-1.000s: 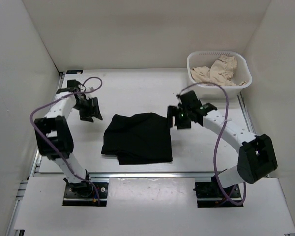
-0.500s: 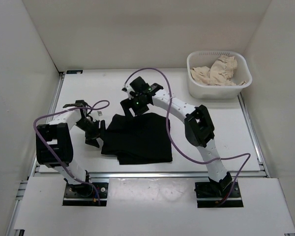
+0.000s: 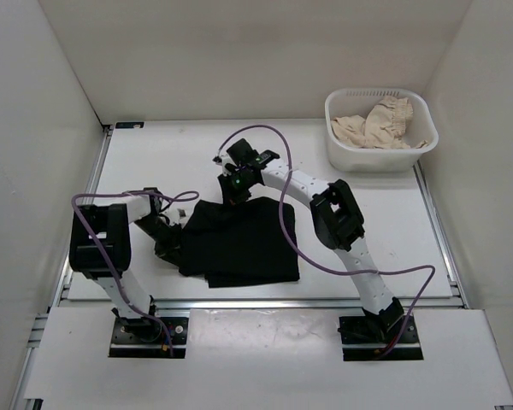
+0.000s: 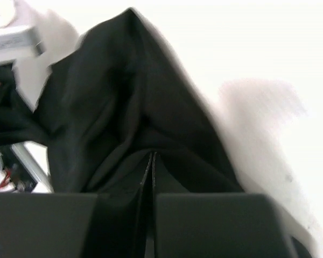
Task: Fold and stack the trousers
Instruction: Fold the trousers
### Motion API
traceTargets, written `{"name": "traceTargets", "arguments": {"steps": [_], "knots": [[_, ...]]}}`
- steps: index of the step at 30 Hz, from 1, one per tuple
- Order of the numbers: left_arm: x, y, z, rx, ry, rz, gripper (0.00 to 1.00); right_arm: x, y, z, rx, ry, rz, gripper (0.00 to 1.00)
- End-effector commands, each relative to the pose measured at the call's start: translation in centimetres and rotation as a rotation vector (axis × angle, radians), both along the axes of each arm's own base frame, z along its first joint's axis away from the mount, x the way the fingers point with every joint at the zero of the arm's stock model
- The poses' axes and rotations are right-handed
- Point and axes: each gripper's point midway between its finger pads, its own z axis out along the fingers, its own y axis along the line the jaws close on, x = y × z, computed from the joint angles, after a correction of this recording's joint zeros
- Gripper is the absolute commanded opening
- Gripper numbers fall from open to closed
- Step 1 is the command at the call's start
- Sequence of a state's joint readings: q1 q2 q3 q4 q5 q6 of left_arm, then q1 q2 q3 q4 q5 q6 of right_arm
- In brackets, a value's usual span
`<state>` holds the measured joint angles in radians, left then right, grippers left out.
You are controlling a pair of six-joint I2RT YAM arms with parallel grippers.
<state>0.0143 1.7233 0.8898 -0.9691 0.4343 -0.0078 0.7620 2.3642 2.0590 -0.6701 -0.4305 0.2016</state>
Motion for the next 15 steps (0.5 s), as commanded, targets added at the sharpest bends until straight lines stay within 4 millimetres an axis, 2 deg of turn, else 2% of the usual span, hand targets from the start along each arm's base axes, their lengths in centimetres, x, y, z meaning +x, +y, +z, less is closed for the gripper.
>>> {"name": "traceTargets", "arguments": {"steps": [1,3,4,5,8,9,10,11,12,14,15], "knots": [[-0.2,0.1,-0.8,0.018,-0.019,-0.026,0.14,3.6,0.8,1.3,0.056,-0.053,-0.107,0.03],[-0.3,0.5,-0.9,0.058,-0.048,-0.042,0.14,5.2,0.7,1.7,0.076,-0.054,-0.185,0.03],[-0.7,1.2,-1.4,0.109,-0.057,-0.059,0.14,6.7,0.6,2.9,0.106,-0.084,-0.224,0.03],[-0.7,1.6,-1.1,0.134,-0.078,-0.062,0.14,7.7,-0.1,2.7,0.085,-0.092,-0.282,0.03],[-1.2,2.7,-1.5,0.208,-0.111,-0.08,0.14,9.3,-1.0,3.2,0.056,-0.139,-0.346,0.03],[-0.8,2.7,-1.0,0.217,-0.144,-0.089,0.14,9.7,-1.2,4.8,0.066,-0.171,-0.362,0.04],[-0.7,2.7,-0.8,0.217,-0.16,-0.087,0.18,10.0,-1.9,4.9,0.039,-0.194,-0.391,0.07],[-0.5,2.7,-0.5,0.217,-0.177,-0.085,0.25,9.8,-2.5,4.8,0.02,-0.199,-0.403,0.1],[-0.2,2.7,0.0,0.217,-0.204,-0.082,0.48,9.8,-3.0,6.7,0.032,-0.236,-0.408,0.22],[0.5,2.6,0.9,0.217,-0.235,-0.079,0.64,9.9,-4.4,8.2,0.017,-0.271,-0.434,0.38],[0.5,2.5,1.4,0.207,-0.227,-0.079,0.69,9.6,-5.6,10.0,0.011,-0.313,-0.455,0.47]]}}
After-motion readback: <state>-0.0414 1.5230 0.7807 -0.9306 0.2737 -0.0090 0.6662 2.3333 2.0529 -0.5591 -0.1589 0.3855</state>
